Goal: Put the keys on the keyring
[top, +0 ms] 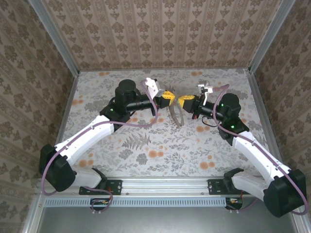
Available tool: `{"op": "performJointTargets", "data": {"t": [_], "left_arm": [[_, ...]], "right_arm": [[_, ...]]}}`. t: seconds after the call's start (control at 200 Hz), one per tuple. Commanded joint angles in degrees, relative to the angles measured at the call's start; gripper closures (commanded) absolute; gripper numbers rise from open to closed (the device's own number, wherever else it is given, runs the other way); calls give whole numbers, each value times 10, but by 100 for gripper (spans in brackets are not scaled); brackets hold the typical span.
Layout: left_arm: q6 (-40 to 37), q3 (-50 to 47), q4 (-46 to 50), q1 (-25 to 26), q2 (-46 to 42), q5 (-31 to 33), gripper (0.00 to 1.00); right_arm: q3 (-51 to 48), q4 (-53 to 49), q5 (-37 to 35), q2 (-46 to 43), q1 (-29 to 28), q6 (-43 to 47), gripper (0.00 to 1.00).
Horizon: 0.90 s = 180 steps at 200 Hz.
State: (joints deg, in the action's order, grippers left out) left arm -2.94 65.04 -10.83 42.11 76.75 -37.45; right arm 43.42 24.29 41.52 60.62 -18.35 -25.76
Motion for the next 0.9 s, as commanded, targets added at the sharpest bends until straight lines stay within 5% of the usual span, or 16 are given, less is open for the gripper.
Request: {"op": "performJointTargets", "data": {"t": [0.0,0.3,0.375,0.475,0.895], "left_arm": [[13,0,-45,6,-18,-5,100],[13,0,-43,6,-18,-3,100],[13,-1,-43,7,-18,-3,100],[13,-1,-43,6,-17,-3,100],[14,0,-43,7,-17,-6,100]], "right_arm": [[-7,15,10,-2,5,-6,100],[-7,17,4,-7,4,-11,100],[-6,15,1,-11,4,-11,82],[-5,8,0,-19,6,-8,74],[10,16,34,-10,13,-5,60]]}}
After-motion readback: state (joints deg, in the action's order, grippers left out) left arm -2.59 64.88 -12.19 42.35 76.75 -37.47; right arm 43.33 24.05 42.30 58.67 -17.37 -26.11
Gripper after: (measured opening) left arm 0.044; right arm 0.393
